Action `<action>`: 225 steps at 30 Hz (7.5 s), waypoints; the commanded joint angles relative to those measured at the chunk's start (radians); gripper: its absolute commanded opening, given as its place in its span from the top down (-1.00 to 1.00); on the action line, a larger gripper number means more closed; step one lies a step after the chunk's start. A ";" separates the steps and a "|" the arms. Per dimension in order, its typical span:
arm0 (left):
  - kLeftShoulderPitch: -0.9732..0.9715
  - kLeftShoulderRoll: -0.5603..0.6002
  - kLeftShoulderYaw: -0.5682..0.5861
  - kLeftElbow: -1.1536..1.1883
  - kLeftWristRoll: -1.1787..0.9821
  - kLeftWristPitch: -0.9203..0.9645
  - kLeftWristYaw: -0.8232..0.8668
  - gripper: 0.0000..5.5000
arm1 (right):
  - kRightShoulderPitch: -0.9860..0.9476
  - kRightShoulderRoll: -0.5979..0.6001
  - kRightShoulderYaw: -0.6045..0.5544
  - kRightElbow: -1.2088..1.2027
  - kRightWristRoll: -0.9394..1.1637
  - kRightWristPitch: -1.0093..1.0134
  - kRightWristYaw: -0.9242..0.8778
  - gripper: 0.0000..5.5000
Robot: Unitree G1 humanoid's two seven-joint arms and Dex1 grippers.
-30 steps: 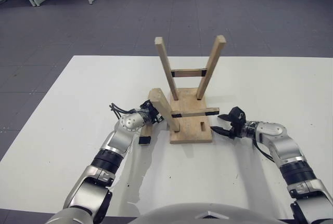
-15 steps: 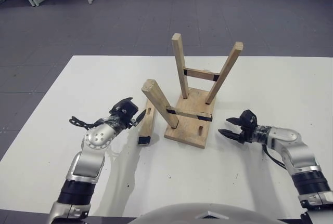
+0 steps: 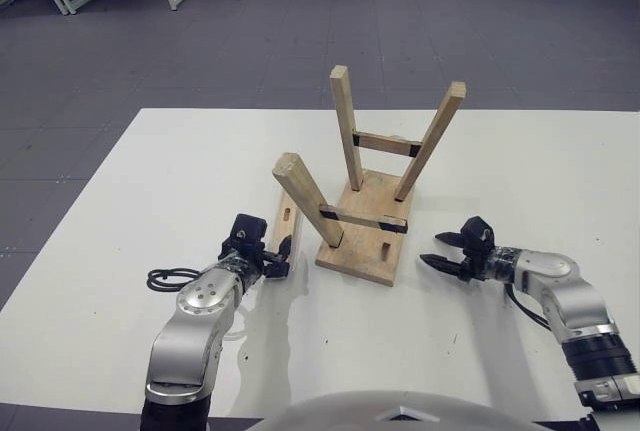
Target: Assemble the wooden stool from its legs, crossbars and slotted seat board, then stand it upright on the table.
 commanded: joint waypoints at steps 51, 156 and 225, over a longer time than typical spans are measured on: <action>-0.490 0.383 0.403 0.032 -1.551 0.020 -0.112 0.24 | -0.488 0.088 -0.341 -0.328 1.433 0.675 -0.524 -0.80; -0.546 0.355 -0.178 -0.047 -0.577 -0.170 0.005 -0.15 | -0.015 0.032 0.161 -0.136 -0.063 -0.159 -0.143 0.27; -0.382 0.048 -0.290 0.295 0.217 -0.656 0.004 -0.15 | -0.145 0.000 0.297 -0.056 -0.142 0.127 -0.274 0.27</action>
